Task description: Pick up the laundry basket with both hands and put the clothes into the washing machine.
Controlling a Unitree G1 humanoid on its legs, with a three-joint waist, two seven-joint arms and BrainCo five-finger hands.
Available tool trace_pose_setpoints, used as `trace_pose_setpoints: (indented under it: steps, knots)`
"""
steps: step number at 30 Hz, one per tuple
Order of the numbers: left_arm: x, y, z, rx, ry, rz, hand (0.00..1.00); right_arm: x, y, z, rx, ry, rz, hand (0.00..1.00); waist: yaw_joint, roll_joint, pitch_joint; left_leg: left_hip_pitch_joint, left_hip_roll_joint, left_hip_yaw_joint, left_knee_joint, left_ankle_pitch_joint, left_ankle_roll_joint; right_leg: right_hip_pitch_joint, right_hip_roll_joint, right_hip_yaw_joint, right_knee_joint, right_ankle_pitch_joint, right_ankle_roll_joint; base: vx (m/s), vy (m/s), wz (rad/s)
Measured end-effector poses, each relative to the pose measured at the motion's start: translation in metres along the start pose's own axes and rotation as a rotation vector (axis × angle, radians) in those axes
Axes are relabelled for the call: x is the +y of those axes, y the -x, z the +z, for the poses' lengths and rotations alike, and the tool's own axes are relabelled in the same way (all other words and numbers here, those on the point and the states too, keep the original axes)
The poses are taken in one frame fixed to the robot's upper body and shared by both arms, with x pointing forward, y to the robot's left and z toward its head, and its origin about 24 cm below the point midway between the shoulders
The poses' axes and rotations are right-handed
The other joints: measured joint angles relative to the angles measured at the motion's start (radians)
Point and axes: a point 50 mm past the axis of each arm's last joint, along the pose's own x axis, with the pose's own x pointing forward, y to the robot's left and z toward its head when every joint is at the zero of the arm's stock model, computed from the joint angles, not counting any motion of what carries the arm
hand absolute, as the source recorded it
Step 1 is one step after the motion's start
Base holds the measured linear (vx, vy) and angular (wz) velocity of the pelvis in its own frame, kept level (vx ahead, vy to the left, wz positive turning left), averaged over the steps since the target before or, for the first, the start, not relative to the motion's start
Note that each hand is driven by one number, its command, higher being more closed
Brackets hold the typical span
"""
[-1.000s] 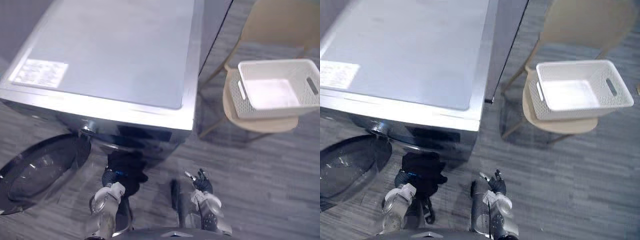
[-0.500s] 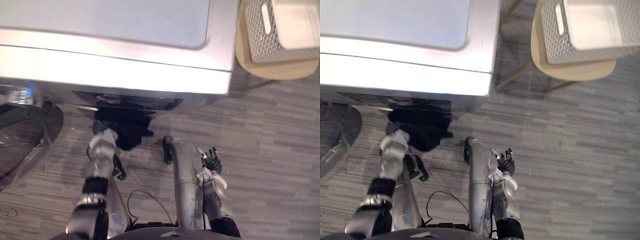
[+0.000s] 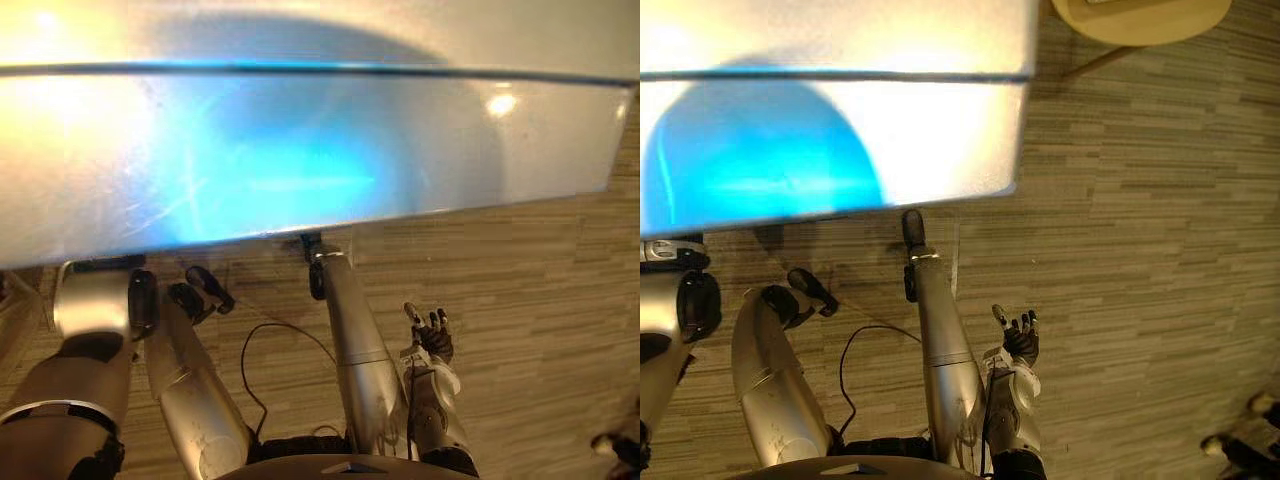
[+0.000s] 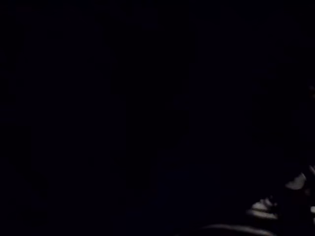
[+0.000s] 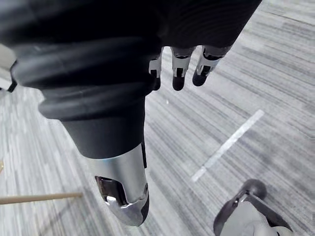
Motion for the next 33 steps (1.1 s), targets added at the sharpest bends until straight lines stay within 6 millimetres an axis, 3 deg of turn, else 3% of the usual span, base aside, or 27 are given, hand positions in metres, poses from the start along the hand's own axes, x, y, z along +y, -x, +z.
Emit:
trace_pose_setpoints:
  steps: [4,8,14,17,18,19,23,25,26,28,29,30,32,33]
  knots:
    - [-0.024,-0.003,-0.006,0.018,-0.160,-0.082,1.00,-0.001,-0.001,0.005,-0.014,-0.012,0.018,0.00,0.011,-0.006,0.001,-0.011,0.005,0.028,-0.007,0.007,0.022,0.023,0.004,0.012,-0.111,0.086,0.012,-0.08,0.145,-0.20]
    - [-0.037,-0.005,0.008,-0.060,-0.337,-0.151,1.00,-0.017,0.001,0.026,-0.092,-0.041,-0.013,0.00,0.011,-0.013,0.004,-0.011,0.025,0.086,-0.002,-0.005,0.061,0.057,0.012,0.040,-0.266,0.200,0.029,-0.13,0.127,-0.41]
    - [-0.046,-0.002,0.026,-0.234,-0.506,-0.203,1.00,-0.054,0.012,0.048,-0.193,-0.039,-0.111,0.00,-0.005,-0.016,0.004,-0.015,0.028,0.097,0.011,-0.018,0.083,0.081,0.004,0.034,-0.330,0.236,0.030,-0.09,0.096,-0.13]
    - [-0.045,0.000,0.042,-0.352,-0.637,-0.230,1.00,-0.053,0.011,0.049,-0.198,-0.030,-0.070,0.00,-0.008,-0.016,0.004,-0.020,0.037,0.091,0.010,-0.017,0.082,0.078,0.008,0.019,-0.330,0.236,0.030,-0.01,0.047,-0.04]
    - [-0.045,0.000,0.045,-0.395,-0.773,-0.232,1.00,-0.052,0.011,0.048,-0.194,-0.027,-0.064,0.00,-0.007,-0.017,0.004,-0.026,0.039,0.087,0.008,-0.014,0.077,0.073,0.009,0.013,-0.328,0.236,0.030,0.00,0.033,-0.02]
    - [-0.045,-0.001,0.047,-0.423,-0.868,-0.224,0.00,-0.052,0.011,0.048,-0.194,-0.025,-0.055,0.00,-0.007,-0.017,0.003,-0.030,0.039,0.084,0.008,-0.013,0.075,0.070,0.009,0.010,-0.326,0.236,0.029,0.00,0.000,0.00]
    - [-0.043,-0.004,0.043,-0.665,-1.715,-0.160,0.00,-0.042,0.011,0.043,-0.192,-0.005,0.000,0.00,-0.013,-0.017,0.003,-0.050,0.035,0.063,0.005,0.000,0.074,0.051,0.001,-0.017,-0.299,0.230,0.021,-0.01,0.019,0.09]
    - [-0.036,-0.010,0.039,-0.655,-1.922,-0.095,0.00,-0.034,0.012,0.038,-0.174,-0.006,0.034,0.00,-0.014,-0.024,-0.002,-0.049,0.035,0.056,0.005,0.004,0.071,0.052,0.002,-0.021,-0.290,0.225,0.016,-0.02,0.015,0.11]
    - [-0.030,-0.013,0.033,-0.579,-1.923,-0.062,0.00,-0.029,0.012,0.034,-0.159,-0.022,0.060,0.00,-0.014,-0.031,-0.006,-0.049,0.035,0.055,0.005,0.005,0.070,0.052,0.002,-0.021,-0.289,0.221,0.015,-0.03,0.014,0.07]
    - [-0.022,-0.016,0.015,-0.386,-1.715,-0.017,0.00,-0.023,0.014,0.031,-0.146,-0.049,0.083,0.00,-0.014,-0.034,-0.008,-0.049,0.033,0.049,0.005,0.006,0.071,0.059,0.001,-0.023,-0.289,0.217,0.015,-0.03,0.018,0.11]
    - [-0.017,-0.013,-0.002,-0.241,-1.400,0.028,0.00,-0.018,0.015,0.029,-0.140,-0.062,0.092,0.00,-0.020,-0.034,-0.008,-0.049,0.027,0.038,0.005,0.007,0.068,0.067,-0.001,-0.026,-0.289,0.215,0.018,-0.03,0.023,0.14]
    - [-0.015,-0.011,-0.012,-0.165,-1.234,0.055,0.00,-0.016,0.016,0.027,-0.139,-0.076,0.091,0.00,-0.023,-0.036,-0.010,-0.048,0.027,0.036,0.005,0.008,0.068,0.069,-0.002,-0.027,-0.289,0.214,0.017,-0.04,0.029,0.09]
    - [0.003,-0.004,-0.029,0.064,-0.316,0.160,0.00,-0.005,0.016,0.023,-0.126,-0.093,0.094,0.00,-0.053,-0.062,-0.026,-0.049,0.027,0.039,0.005,0.007,0.068,0.065,-0.002,-0.030,-0.289,0.212,0.016,-0.01,0.020,-0.04]
    - [0.020,-0.001,-0.032,0.105,-0.055,0.235,0.00,-0.004,0.015,0.024,-0.131,-0.085,0.081,0.00,-0.064,-0.068,-0.031,-0.048,0.030,0.039,0.008,0.006,0.066,0.065,0.001,-0.029,-0.289,0.212,0.016,-0.01,0.030,-0.12]
